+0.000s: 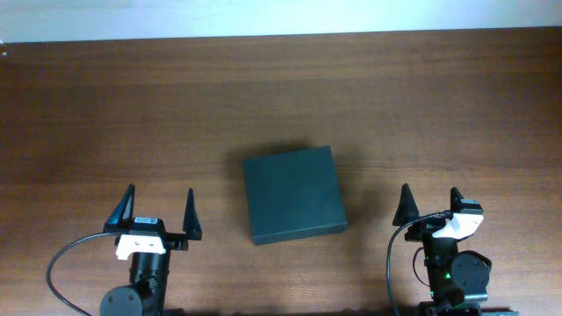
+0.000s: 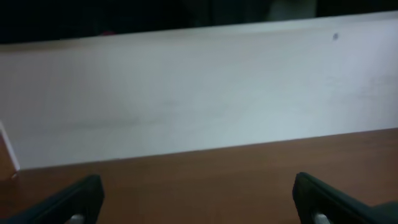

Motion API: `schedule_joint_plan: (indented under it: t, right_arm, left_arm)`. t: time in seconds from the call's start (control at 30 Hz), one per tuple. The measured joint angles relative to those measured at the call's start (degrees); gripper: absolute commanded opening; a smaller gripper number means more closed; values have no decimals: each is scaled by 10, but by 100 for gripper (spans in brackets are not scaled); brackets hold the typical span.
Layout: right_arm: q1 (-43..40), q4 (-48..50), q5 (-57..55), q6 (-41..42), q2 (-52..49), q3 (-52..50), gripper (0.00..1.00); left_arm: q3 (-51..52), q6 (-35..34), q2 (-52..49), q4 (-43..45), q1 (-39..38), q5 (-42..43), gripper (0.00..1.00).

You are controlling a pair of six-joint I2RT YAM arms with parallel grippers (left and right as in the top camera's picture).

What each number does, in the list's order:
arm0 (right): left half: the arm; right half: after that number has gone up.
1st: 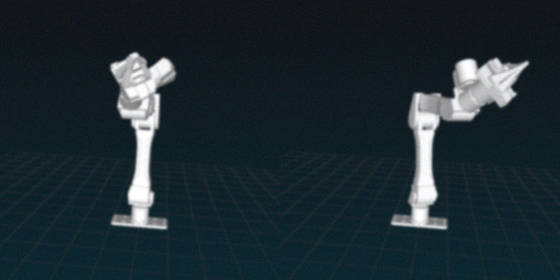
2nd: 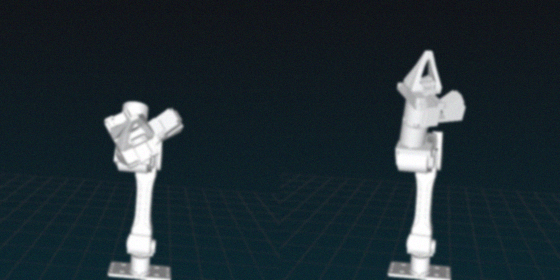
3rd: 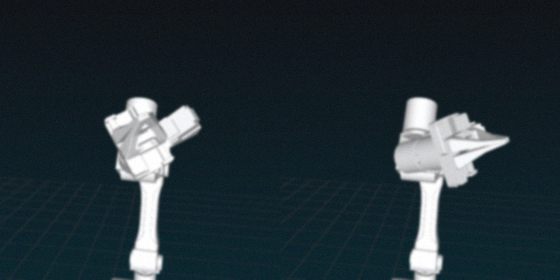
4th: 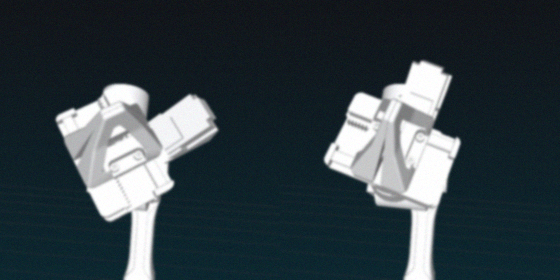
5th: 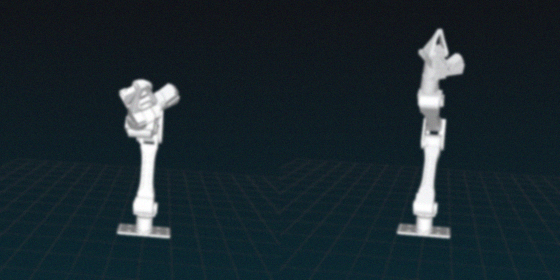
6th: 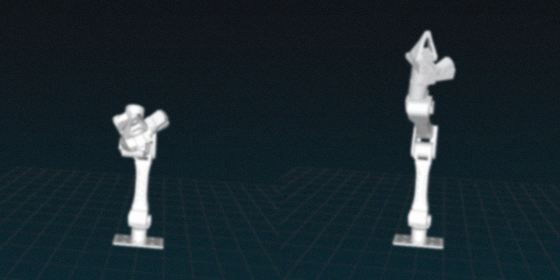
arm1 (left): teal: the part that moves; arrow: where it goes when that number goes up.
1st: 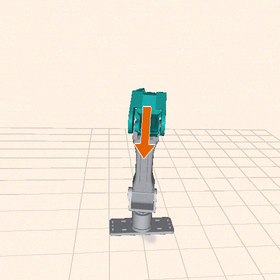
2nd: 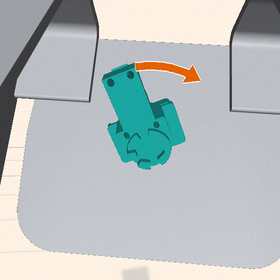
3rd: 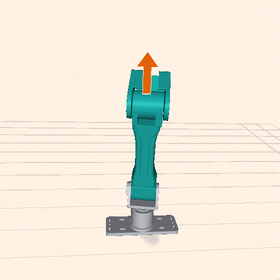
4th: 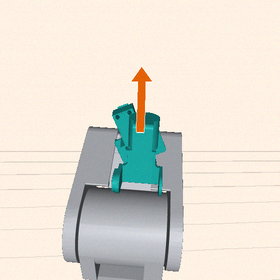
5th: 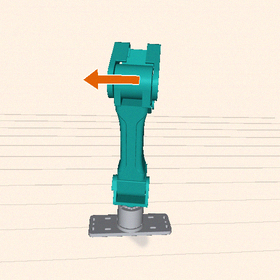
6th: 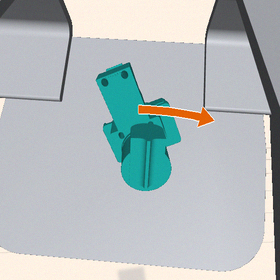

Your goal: Pack container

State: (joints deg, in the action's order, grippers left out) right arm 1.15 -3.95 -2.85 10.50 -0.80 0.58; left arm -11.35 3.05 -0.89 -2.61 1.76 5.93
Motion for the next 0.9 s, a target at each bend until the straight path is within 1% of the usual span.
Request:
schedule_joint_plan:
  t: [0.2, 0.57, 0.67, 0.9]
  right_arm:
    - [0, 0, 0, 0, 0, 0, 99]
    - [0, 0, 0, 0, 0, 0, 99]
    - [0, 0, 0, 0, 0, 0, 99]
    - [0, 0, 0, 0, 0, 0, 99]
  left_arm:
    - [34, 0, 0, 3, 0, -24, 99]
    - [95, 0, 0, -3, 0, -29, 99]
    - [104, 3, 0, -19, 0, -28, 99]
    - [104, 19, 0, -18, 0, -28, 99]
